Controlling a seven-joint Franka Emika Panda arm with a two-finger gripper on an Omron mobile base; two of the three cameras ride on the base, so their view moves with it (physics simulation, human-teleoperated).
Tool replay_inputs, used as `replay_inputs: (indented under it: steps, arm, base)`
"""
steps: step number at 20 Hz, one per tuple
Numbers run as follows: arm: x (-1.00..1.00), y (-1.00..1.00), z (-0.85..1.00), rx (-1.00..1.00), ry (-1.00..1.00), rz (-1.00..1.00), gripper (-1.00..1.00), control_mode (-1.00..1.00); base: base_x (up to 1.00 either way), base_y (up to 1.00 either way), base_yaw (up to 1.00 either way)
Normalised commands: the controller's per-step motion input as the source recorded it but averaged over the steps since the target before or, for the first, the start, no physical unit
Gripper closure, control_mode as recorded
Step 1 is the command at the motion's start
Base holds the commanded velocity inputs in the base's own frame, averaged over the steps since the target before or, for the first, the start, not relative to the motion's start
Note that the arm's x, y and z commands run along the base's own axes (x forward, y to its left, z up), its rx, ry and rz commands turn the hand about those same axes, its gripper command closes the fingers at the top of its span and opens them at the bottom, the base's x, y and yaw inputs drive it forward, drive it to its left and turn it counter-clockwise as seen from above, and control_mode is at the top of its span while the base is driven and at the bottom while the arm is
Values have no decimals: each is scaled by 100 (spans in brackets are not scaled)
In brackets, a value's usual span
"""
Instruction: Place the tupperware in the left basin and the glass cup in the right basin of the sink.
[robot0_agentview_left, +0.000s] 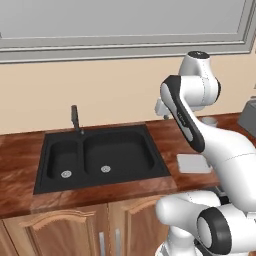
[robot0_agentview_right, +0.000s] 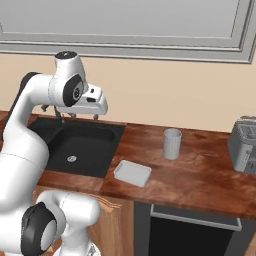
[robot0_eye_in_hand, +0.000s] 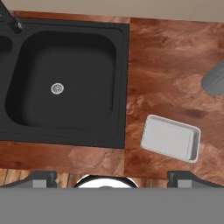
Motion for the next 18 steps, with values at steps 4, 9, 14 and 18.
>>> replay_inputs:
  steps: [4, 9, 14, 18]
  arm:
    - [0, 0, 0, 0, 0, 0, -100, 100]
    - [0, 0, 0, 0, 0, 0, -100, 100]
    - [0, 0, 0, 0, 0, 0, -100, 100]
    - [0, 0, 0, 0, 0, 0, -100, 100]
  base:
    - [0, 35, 0]
    - [5, 33, 0]
    - [21, 32, -3]
    - [25, 30, -2]
